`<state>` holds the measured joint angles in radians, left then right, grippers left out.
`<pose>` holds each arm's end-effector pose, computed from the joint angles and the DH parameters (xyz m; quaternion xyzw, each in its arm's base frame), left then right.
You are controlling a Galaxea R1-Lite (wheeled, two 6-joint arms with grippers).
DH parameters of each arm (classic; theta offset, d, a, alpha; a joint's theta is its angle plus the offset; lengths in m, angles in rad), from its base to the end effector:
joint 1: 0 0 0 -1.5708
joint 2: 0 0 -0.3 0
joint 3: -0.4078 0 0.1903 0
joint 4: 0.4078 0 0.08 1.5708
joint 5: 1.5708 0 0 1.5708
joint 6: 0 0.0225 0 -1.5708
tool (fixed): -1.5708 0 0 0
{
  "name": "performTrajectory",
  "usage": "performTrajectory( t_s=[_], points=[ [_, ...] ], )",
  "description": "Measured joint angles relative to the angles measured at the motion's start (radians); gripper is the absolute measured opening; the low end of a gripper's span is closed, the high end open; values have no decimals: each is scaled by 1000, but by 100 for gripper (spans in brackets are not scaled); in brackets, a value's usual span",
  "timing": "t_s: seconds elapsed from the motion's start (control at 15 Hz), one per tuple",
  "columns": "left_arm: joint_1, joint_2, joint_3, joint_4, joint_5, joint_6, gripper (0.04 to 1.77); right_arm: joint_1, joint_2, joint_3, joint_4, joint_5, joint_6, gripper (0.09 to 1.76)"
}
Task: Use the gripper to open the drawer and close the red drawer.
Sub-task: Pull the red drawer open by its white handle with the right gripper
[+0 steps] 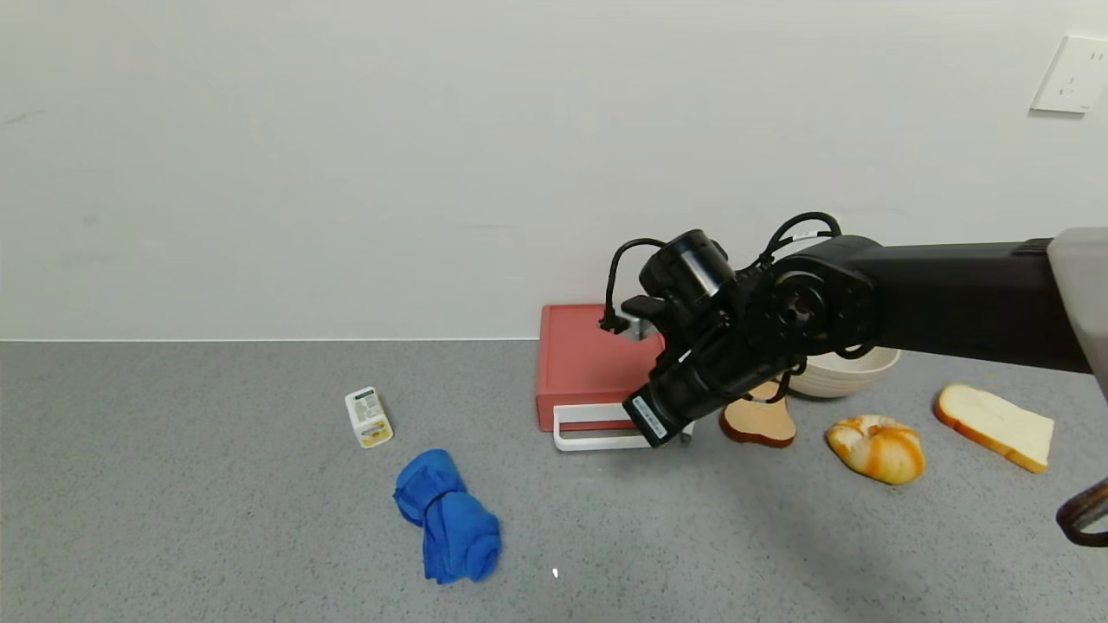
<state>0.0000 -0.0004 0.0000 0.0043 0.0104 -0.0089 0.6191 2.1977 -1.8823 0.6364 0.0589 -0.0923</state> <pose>-0.0228 0.0002 0.0750 -0.0044 0.0019 0.0052 1.0000 0.3453 0.2477 0.1771 -0.1652 0.4262 0.3156 0.8316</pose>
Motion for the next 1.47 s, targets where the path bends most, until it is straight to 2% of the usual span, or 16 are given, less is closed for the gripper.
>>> performTrajectory(
  t_s=[0.2, 0.47, 1.27, 1.47],
  points=[
    [0, 0, 0, 0, 0, 0, 172, -50, 3, -11, 35, 62, -228, 11],
    [0, 0, 0, 0, 0, 0, 172, -77, 45, -87, 45, 69, -344, 11],
    [0, 0, 0, 0, 0, 0, 172, -98, 154, -99, -40, 73, -373, 11],
    [0, 0, 0, 0, 0, 0, 172, -109, 165, -99, -41, 110, -367, 11]
  ],
)
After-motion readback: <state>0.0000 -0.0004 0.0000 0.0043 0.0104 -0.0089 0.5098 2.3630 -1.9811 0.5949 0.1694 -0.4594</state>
